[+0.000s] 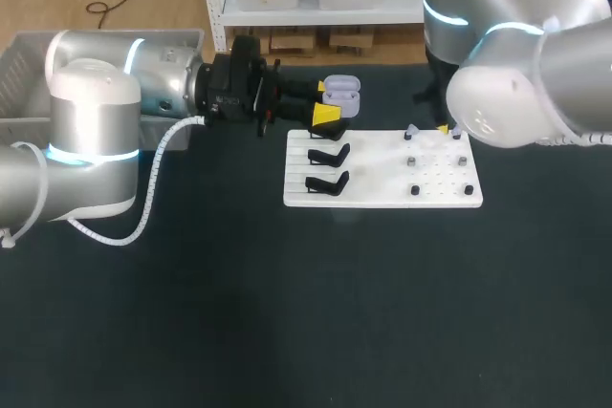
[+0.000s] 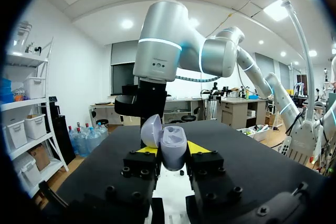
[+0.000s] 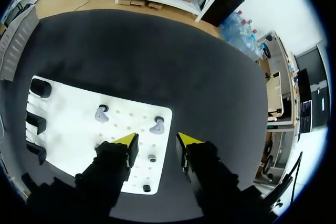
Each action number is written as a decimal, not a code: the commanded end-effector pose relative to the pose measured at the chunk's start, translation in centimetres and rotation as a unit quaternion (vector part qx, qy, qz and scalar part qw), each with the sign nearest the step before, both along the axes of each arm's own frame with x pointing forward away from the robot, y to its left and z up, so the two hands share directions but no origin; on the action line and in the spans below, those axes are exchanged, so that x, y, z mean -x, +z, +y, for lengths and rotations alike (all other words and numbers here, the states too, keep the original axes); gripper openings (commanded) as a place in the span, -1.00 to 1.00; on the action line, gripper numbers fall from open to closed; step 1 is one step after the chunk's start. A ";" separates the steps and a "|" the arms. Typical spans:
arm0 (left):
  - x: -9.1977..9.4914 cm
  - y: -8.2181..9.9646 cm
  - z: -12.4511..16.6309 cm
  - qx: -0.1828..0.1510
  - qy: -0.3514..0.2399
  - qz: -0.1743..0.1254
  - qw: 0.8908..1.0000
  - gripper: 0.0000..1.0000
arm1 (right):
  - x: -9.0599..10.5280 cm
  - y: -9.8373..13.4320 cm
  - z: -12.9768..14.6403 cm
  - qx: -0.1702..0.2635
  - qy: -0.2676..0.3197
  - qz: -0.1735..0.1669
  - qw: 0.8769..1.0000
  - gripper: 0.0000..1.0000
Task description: Pick up each earbud case from the left stands, insert the matching earbuds, close the lid, and place the case in the box.
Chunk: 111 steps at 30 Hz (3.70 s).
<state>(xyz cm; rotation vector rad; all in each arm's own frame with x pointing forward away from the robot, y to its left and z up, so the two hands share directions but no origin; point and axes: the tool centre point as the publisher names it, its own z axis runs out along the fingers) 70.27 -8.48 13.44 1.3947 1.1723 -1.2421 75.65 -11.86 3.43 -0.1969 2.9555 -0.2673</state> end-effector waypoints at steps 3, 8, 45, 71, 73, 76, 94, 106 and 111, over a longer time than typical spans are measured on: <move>-0.1 -0.1 0.0 0.000 0.000 0.000 1.000 -1.00 | 0.0 -0.3 0.0 -0.004 -0.008 0.006 1.000 -0.11; -0.1 -0.1 0.0 0.000 0.000 0.000 1.000 -1.00 | -0.2 -0.6 0.1 0.002 -0.014 0.004 1.000 -0.19; -0.1 -0.1 0.0 0.000 0.000 0.000 1.000 -1.00 | -1.4 -2.5 -0.6 0.058 -0.018 -0.060 0.996 -0.42; -0.1 -0.1 0.0 0.000 0.000 0.000 1.000 -1.00 | -1.1 -1.2 -0.9 0.056 -0.023 -0.061 0.996 -1.00; -0.1 -0.1 0.0 0.000 0.000 0.000 1.000 -1.00 | -1.0 -0.4 -1.0 0.054 -0.025 -0.064 0.996 -1.00; -0.1 -0.1 0.0 0.000 0.000 0.000 1.000 -1.00 | -0.7 0.9 -1.0 0.053 -0.027 -0.063 0.996 -1.00; -0.1 -0.1 0.0 0.000 0.000 0.000 1.000 -1.00 | 5.0 10.3 1.1 -0.044 -0.056 0.022 0.997 -1.00; -0.1 -0.1 0.0 0.000 0.000 0.000 1.000 -1.00 | 5.0 10.3 1.1 -0.044 -0.056 0.022 0.997 -1.00; -0.1 -0.1 0.0 0.000 0.000 0.000 1.000 -1.00 | 5.0 10.3 1.1 -0.044 -0.056 0.022 0.997 -1.00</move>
